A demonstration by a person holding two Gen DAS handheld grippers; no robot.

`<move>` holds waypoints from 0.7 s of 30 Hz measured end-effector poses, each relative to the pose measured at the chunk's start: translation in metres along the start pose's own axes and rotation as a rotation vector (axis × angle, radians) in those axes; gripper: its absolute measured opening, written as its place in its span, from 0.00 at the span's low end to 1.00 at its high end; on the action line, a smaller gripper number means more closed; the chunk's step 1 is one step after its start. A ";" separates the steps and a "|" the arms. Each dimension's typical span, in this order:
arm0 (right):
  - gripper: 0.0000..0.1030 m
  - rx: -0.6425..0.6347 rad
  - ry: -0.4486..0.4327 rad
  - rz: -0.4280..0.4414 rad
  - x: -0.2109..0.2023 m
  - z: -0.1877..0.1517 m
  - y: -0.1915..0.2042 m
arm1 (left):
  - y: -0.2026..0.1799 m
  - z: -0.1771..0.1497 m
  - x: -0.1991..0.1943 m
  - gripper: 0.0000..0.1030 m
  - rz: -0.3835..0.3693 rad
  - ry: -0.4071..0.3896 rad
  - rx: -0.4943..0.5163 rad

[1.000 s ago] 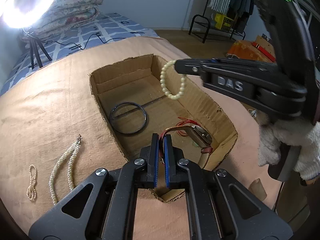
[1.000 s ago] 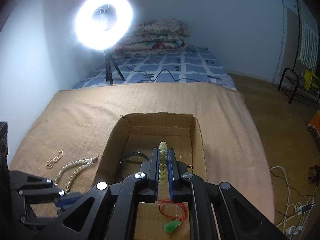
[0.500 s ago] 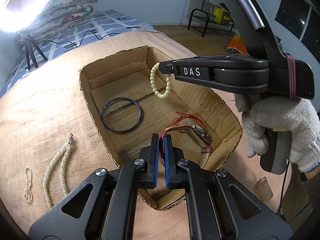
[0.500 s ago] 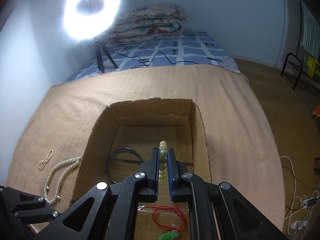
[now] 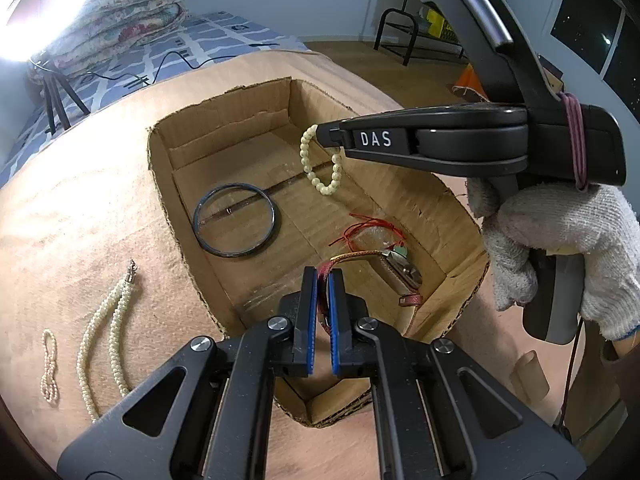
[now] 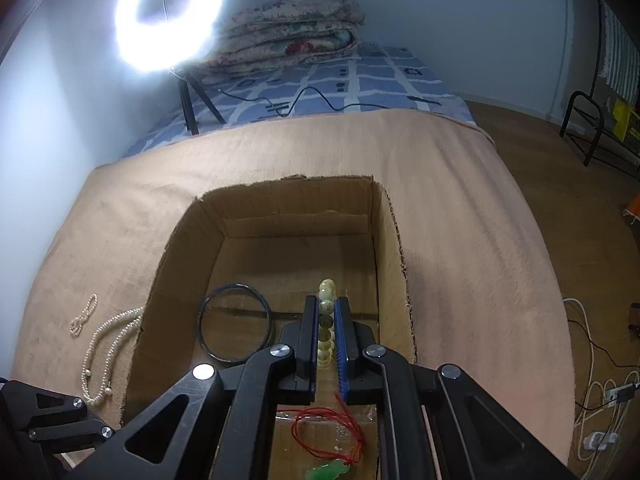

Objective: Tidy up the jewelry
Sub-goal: 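Carry the watch and the bead bracelet over the cardboard box with both tools, then open the right tool dropping the bracelet while the left tool releases the watch into the box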

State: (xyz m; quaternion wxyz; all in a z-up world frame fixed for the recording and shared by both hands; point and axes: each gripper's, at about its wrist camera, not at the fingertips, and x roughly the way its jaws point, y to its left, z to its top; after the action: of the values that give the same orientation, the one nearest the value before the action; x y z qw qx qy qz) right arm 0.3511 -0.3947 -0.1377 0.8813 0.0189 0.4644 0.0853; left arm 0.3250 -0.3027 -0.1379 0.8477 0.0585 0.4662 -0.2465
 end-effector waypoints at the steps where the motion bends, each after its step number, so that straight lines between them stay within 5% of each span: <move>1: 0.05 0.000 0.002 -0.001 0.001 0.000 -0.001 | 0.000 0.000 0.001 0.03 0.000 0.002 0.001; 13: 0.06 -0.007 0.001 -0.014 0.004 0.000 0.001 | 0.001 0.000 0.003 0.06 0.003 -0.010 -0.004; 21: 0.25 0.010 -0.018 -0.020 -0.003 -0.001 -0.002 | 0.004 0.000 -0.006 0.06 -0.003 -0.025 -0.019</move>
State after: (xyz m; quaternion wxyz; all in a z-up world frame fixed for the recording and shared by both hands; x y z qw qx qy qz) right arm 0.3491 -0.3971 -0.1358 0.8861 0.0192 0.4571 0.0738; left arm 0.3246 -0.2968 -0.1332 0.8535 0.0468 0.4581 -0.2439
